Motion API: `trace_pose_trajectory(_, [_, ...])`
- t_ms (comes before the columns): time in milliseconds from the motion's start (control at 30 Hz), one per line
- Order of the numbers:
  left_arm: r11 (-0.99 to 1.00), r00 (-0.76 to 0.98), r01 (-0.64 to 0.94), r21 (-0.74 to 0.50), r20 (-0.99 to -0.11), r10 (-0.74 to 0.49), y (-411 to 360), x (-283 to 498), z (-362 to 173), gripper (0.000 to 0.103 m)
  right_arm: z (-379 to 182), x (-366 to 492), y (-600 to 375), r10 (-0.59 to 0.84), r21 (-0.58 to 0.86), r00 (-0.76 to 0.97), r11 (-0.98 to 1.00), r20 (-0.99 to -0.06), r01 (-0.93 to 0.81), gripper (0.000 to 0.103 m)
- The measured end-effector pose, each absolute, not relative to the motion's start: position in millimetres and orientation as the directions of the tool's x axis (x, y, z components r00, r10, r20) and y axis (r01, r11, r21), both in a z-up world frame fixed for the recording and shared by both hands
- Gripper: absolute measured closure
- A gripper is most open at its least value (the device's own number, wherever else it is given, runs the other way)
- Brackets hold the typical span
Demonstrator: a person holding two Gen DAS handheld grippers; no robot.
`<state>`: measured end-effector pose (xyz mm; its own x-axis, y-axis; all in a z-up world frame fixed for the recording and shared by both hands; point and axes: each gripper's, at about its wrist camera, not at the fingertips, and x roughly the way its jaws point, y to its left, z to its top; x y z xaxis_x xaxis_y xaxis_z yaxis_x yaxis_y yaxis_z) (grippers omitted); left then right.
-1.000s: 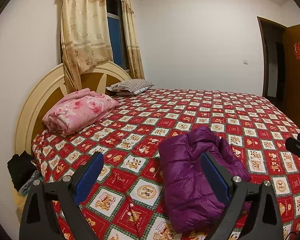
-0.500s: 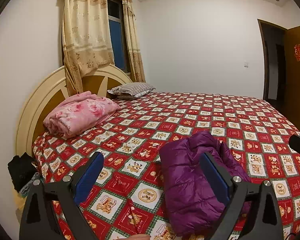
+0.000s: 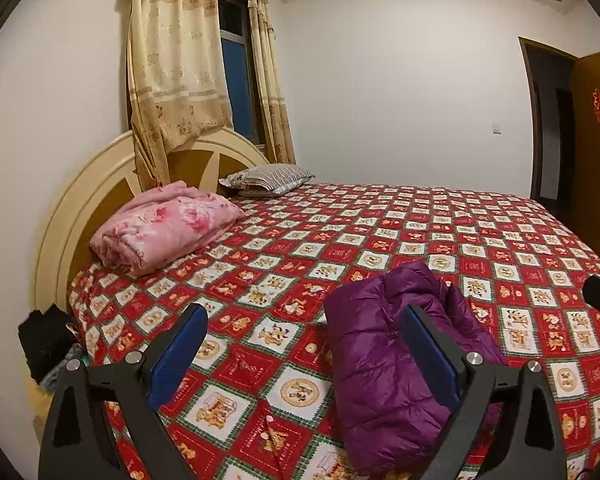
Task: Fold large clothes
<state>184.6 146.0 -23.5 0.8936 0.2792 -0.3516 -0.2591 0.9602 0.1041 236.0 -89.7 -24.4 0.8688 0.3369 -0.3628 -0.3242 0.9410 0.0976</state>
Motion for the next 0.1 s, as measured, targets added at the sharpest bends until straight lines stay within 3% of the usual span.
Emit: trace_pose_trajectory(100, [0.961, 0.897, -0.254, 0.110, -0.344, 0.276, 145.3, 183.9, -23.3, 0.006, -24.5, 236.9, -89.5, 0.335, 0.098, 0.869, 0.942, -0.363, -0.322, 0.027])
